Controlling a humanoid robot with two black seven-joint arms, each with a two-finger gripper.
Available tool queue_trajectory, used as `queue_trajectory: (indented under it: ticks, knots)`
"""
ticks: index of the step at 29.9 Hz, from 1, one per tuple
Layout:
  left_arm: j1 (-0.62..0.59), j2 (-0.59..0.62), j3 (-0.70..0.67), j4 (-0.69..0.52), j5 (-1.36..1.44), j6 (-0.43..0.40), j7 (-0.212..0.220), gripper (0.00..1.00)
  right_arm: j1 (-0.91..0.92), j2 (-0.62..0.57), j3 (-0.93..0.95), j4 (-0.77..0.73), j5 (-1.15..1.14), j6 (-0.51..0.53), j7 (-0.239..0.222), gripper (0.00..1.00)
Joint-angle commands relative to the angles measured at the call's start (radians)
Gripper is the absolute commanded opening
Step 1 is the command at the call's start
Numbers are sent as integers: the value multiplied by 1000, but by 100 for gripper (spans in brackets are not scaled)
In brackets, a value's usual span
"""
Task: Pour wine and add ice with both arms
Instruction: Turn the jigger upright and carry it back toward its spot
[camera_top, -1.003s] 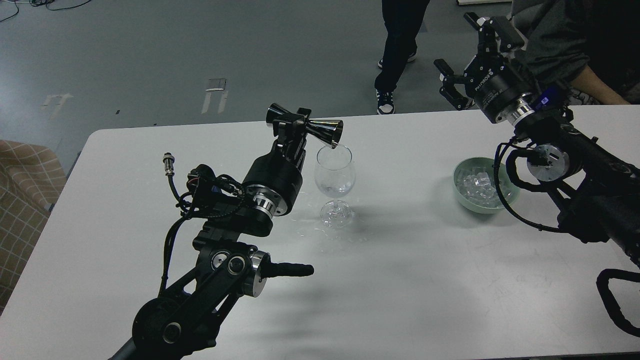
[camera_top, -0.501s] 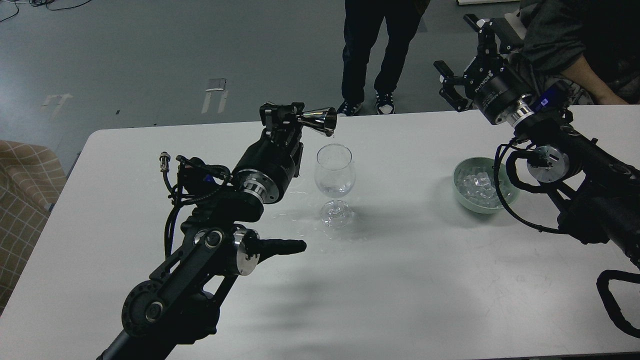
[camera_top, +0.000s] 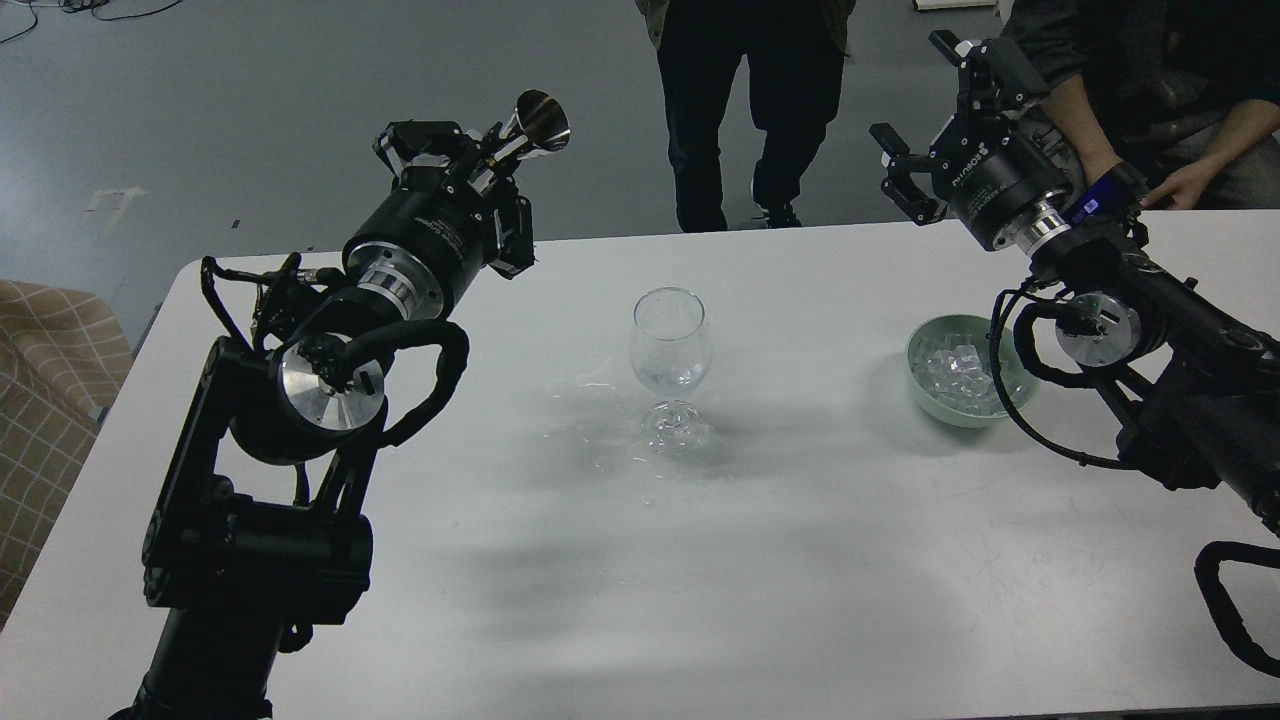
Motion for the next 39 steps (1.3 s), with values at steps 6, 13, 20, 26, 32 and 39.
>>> queue_trajectory:
  ticks: [6,13,20,26,32,39]
  knots:
    - [21,0,-151,-1,-160,0,-5,3,0,0,0,0,0,0,-7,100]
    - [85,0,-230,-1,-243,0,-31,3,0,2,-1,1,0,-17,-10,100]
    - [140,0,-319,1,-283,0,-60,11,0,3,-1,0,0,-23,-12,100]
    - [195,0,-328,1,-315,0,-78,11,0,3,-3,0,-1,-28,-15,100]
    - [266,0,-337,7,-329,-22,-83,11,-5,5,-4,-2,-3,-31,-25,100]
    - [353,0,-368,9,-392,-73,-94,12,5,5,-66,-2,-3,-41,-27,100]
